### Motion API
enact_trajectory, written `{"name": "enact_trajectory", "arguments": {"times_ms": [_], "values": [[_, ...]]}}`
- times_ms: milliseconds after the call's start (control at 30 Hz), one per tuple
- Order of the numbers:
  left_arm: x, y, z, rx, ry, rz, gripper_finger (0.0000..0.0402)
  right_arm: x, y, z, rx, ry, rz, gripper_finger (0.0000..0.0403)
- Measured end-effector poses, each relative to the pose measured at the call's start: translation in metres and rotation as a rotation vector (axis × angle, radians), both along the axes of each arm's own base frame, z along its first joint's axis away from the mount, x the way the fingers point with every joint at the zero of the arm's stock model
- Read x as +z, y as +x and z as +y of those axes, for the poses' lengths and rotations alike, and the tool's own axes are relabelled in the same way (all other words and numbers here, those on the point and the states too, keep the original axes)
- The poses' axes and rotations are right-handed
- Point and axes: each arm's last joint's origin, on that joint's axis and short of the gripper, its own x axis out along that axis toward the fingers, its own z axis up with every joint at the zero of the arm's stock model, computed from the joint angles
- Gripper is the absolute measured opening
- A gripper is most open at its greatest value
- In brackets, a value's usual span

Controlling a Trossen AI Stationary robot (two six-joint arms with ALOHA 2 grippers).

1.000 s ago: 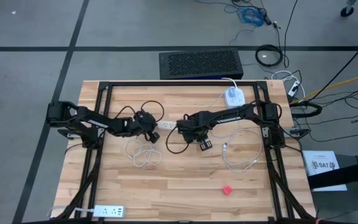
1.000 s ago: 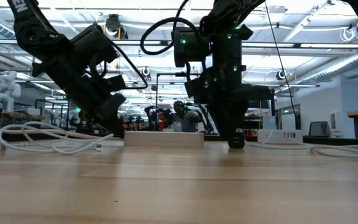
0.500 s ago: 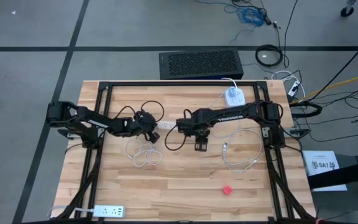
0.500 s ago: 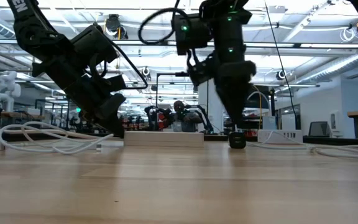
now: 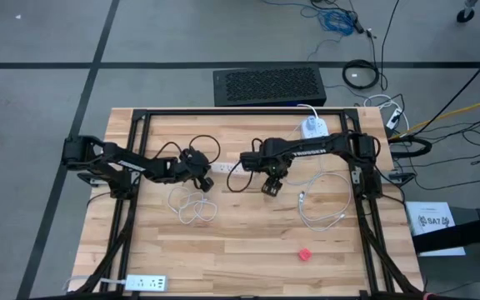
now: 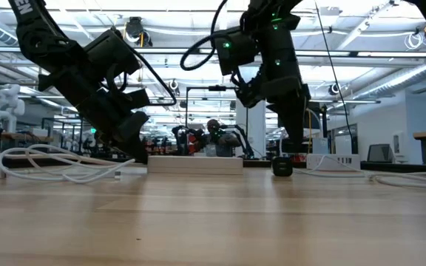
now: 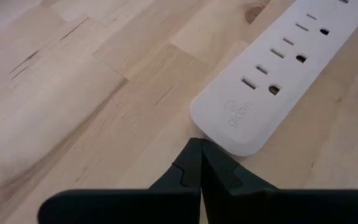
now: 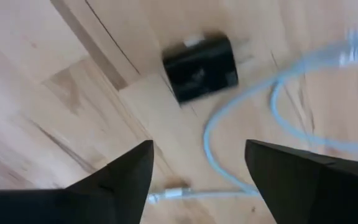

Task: Insert USB
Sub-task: Insert the black charger adapter into the white outlet extension

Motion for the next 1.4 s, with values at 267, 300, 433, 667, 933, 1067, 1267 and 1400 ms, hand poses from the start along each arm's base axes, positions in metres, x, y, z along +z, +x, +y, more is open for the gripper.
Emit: {"name": "enact_trajectory", "arguments": {"times_ms": [267,300,433,667,933,1067,1267,1400], "values": [[0.000,0.000,0.000,-0.005,0.002,0.002,0.0002,0.002,-0.009,0.000,-0.098,-0.046,0.086,0.0224],[0.000,0.000,0.000,-0.005,0.002,0.002,0.0002,0.002,-0.011,0.002,-0.103,-0.054,0.083,0.0220],[0.000,0.000,0.000,-0.019,0.015,0.010,0.0002,-0.002,-0.023,0.017,-0.122,-0.089,0.045,0.0200],[0.000,0.000,0.000,-0.035,0.030,0.020,0.0002,-0.007,-0.069,0.047,-0.171,-0.224,-0.184,0.0159],[0.000,0.000,0.000,-0.041,0.035,0.023,0.0002,-0.019,-0.090,0.065,0.146,-0.207,-0.565,0.0106],[0.000,0.000,0.000,-0.041,0.036,0.023,0.0002,-0.008,-0.078,0.053,0.398,-0.198,-0.573,0.0089],[0.000,0.000,0.000,-0.041,0.037,0.023,0.0002,0.021,-0.065,0.045,0.973,-0.298,-0.468,0.0107],[0.000,0.000,0.000,-0.037,0.041,0.024,0.0002,0.020,-0.058,0.043,1.221,-0.365,-0.312,0.0138]]}}
